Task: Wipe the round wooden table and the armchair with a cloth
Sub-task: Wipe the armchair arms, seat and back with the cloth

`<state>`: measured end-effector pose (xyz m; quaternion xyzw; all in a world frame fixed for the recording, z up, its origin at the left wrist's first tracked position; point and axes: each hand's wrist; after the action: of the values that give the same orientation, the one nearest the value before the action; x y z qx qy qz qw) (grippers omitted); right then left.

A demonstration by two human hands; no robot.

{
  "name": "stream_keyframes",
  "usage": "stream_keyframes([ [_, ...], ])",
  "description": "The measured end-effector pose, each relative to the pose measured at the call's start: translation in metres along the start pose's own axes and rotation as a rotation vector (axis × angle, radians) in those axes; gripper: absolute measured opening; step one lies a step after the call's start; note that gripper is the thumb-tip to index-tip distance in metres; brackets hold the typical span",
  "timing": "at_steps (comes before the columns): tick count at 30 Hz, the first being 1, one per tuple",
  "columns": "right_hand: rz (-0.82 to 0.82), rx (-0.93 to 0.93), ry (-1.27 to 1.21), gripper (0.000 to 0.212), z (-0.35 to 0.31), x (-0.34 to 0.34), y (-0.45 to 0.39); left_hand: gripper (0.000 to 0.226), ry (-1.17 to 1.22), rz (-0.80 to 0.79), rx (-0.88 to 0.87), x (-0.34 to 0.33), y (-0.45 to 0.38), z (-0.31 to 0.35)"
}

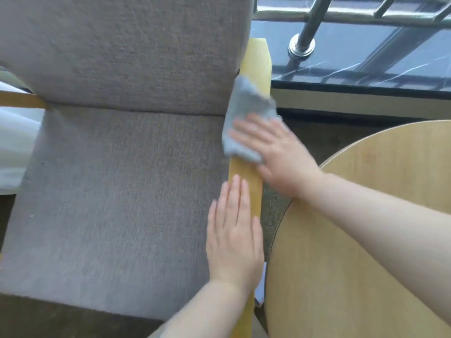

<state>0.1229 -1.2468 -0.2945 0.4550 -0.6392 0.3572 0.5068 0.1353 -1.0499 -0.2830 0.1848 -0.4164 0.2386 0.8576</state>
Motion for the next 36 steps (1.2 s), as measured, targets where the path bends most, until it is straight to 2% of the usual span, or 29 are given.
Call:
stream_keyframes([
  [2,0.052,-0.309,-0.101,0.060,-0.001,0.003,-0.031,0.056,-0.072,-0.005,-0.003,-0.004,-0.029,0.001],
  [3,0.086,-0.405,-0.125,0.061,-0.013,0.000,-0.035,0.056,-0.080,-0.005,0.013,-0.007,-0.035,0.002],
  [4,0.103,-0.419,-0.126,0.062,-0.026,-0.002,-0.031,0.055,-0.086,-0.003,0.025,-0.010,-0.035,0.001],
  [6,0.068,-0.332,-0.086,0.063,-0.037,-0.007,-0.014,0.055,-0.115,0.000,0.023,-0.011,-0.032,-0.001],
  [8,0.040,-0.287,-0.050,0.062,-0.016,-0.001,-0.025,0.056,-0.165,-0.018,0.010,-0.011,-0.031,0.000],
  [13,0.026,-0.586,-0.023,0.062,0.016,0.015,-0.112,0.057,-0.230,-0.056,0.035,-0.009,-0.030,0.001],
  [15,0.035,-0.543,-0.055,0.061,0.007,0.011,-0.095,0.056,-0.220,-0.054,0.035,-0.009,-0.030,0.000],
  [17,0.082,-0.402,-0.043,0.061,0.001,0.003,-0.067,0.056,-0.199,-0.051,0.034,-0.009,-0.032,0.001],
  [20,0.086,-0.302,-0.024,0.057,0.026,0.002,-0.079,0.057,-0.188,-0.062,0.039,-0.008,-0.032,0.003],
  [22,0.133,-0.324,-0.073,0.053,0.034,0.005,-0.092,0.056,-0.187,-0.059,0.039,-0.008,-0.033,0.003],
  [25,0.202,-0.417,-0.190,0.056,0.011,-0.003,-0.071,0.057,-0.176,-0.060,0.056,-0.009,-0.033,0.004],
  [27,0.166,-0.407,-0.177,0.060,-0.002,-0.004,-0.056,0.057,-0.167,-0.058,0.054,-0.008,-0.032,0.005],
  [30,0.086,-0.421,-0.141,0.059,0.033,0.007,-0.101,0.056,-0.154,-0.043,0.032,-0.009,-0.033,0.005],
  [33,0.093,-0.512,-0.271,0.056,0.051,0.019,-0.134,0.056,-0.136,-0.034,0.031,-0.009,-0.031,0.002],
  [36,0.099,-0.426,-0.221,0.060,0.017,0.005,-0.075,0.056,-0.112,-0.020,0.040,-0.011,-0.030,0.001],
])
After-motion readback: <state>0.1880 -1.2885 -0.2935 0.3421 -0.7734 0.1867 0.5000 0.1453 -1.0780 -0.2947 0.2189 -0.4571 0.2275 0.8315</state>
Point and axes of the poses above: each hand's wrist, its own y-axis away from the middle knuckle, its own x-axis out of the back of the hand, z = x × y, and after that the axes turned 11 degrees about y, right-handed
